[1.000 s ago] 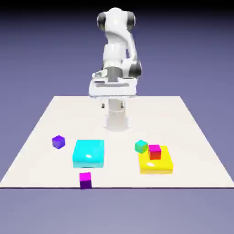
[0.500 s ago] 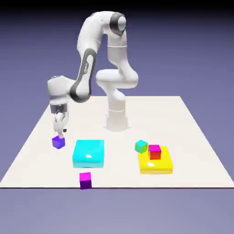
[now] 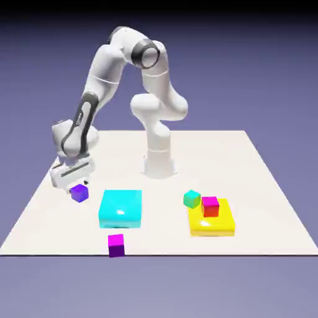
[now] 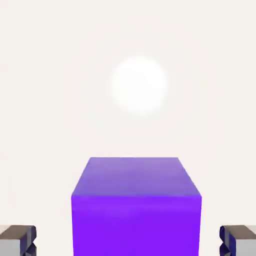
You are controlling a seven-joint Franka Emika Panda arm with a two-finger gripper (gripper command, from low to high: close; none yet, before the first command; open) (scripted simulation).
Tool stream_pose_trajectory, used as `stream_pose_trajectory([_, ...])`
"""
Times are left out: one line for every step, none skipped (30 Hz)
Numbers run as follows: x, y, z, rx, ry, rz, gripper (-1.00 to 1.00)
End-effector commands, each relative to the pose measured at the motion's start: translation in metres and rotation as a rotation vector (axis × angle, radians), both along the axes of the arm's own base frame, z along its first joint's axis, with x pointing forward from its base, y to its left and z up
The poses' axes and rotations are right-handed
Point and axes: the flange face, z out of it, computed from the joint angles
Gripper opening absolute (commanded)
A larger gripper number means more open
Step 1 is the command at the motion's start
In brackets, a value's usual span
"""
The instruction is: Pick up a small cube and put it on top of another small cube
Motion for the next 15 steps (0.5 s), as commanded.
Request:
stream_pose_trajectory([0.0, 0.0, -0.001, 0.0, 0.0, 0.0, 0.0])
stream_pose_trajectory([0.0, 0.0, -0.001, 0.0, 0.0, 0.0, -1.0])
stream_pose_trajectory([0.0, 0.0, -0.001, 0.0, 0.0, 0.0, -1.0])
stream_pose_trajectory([0.0, -0.002, 0.008, -0.002, 0.0, 0.001, -1.0])
stream_pose_trajectory([0.0, -0.004, 0.017, -0.004, 0.0, 0.002, -1.0])
stream_pose_trajectory([0.0, -0.005, 0.025, -0.005, 0.0, 0.002, -1.0])
stream_pose_trajectory([-0.001, -0.006, 0.033, -0.005, 0.0, 0.002, -1.0])
stream_pose_trajectory([-0.001, -0.007, 0.041, -0.005, 0.0, 0.002, -1.0])
stream_pose_trajectory([-0.002, -0.007, 0.048, -0.005, 0.0, 0.002, -1.0])
stream_pose_trajectory([-0.003, -0.008, 0.055, -0.004, 0.0, 0.001, -1.0])
stream_pose_trajectory([-0.005, -0.008, 0.062, -0.002, 0.0, 0.001, -1.0])
stream_pose_trajectory([-0.006, -0.007, 0.068, 0.0, 0.0, 0.0, -1.0])
stream_pose_trajectory([0.015, 0.003, 0.069, 0.004, -0.008, 0.114, -1.0])
stream_pose_trajectory([0.038, 0.015, 0.071, 0.008, -0.017, 0.24, -1.0])
stream_pose_trajectory([0.06, 0.029, 0.073, 0.012, -0.025, 0.367, -1.0])
